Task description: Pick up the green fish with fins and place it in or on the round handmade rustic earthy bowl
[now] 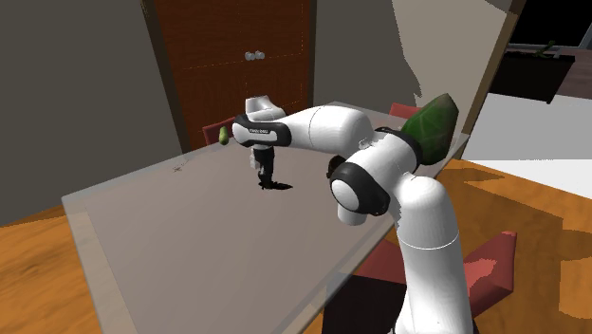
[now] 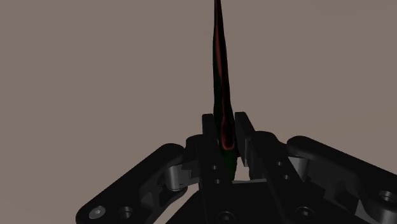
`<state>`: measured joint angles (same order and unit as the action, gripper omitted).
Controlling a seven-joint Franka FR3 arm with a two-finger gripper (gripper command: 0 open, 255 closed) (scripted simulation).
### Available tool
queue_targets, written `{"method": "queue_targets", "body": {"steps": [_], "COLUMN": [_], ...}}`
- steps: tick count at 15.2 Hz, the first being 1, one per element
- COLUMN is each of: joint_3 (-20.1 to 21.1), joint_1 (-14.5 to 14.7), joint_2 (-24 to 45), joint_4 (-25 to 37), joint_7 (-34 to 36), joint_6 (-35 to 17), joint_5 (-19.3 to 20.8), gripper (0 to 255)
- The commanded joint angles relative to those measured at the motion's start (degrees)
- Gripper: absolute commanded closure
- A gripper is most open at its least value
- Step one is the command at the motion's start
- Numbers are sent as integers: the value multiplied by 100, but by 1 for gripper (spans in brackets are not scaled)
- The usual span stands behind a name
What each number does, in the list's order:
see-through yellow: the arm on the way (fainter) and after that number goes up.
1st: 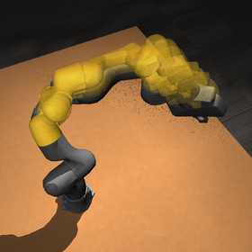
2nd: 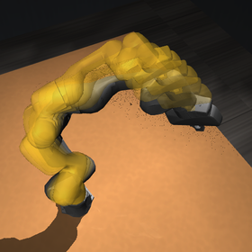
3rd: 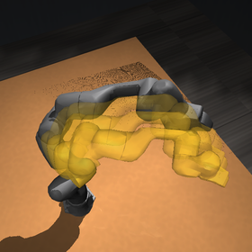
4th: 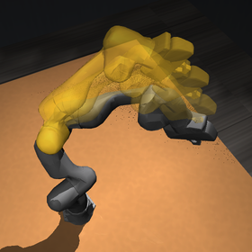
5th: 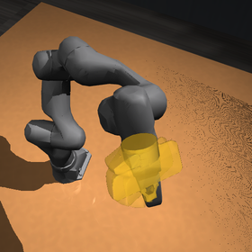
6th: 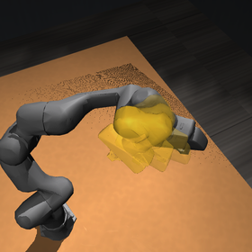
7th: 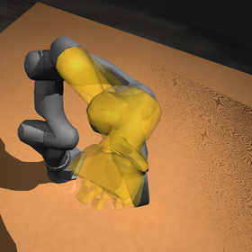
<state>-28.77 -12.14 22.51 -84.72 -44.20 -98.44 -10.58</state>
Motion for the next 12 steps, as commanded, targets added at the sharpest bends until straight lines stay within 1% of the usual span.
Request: {"method": "queue_targets", "body": {"steps": [1,3,12], "joint_3": [0,0,-23], "joint_1": [0,0,-77], "joint_2": [0,0,3], "joint_4": [0,-2,703], "joint_7": [0,0,31], "joint_6": [0,-1,693], "joint_5": [0,0,13], "gripper": [255,255,255]}}
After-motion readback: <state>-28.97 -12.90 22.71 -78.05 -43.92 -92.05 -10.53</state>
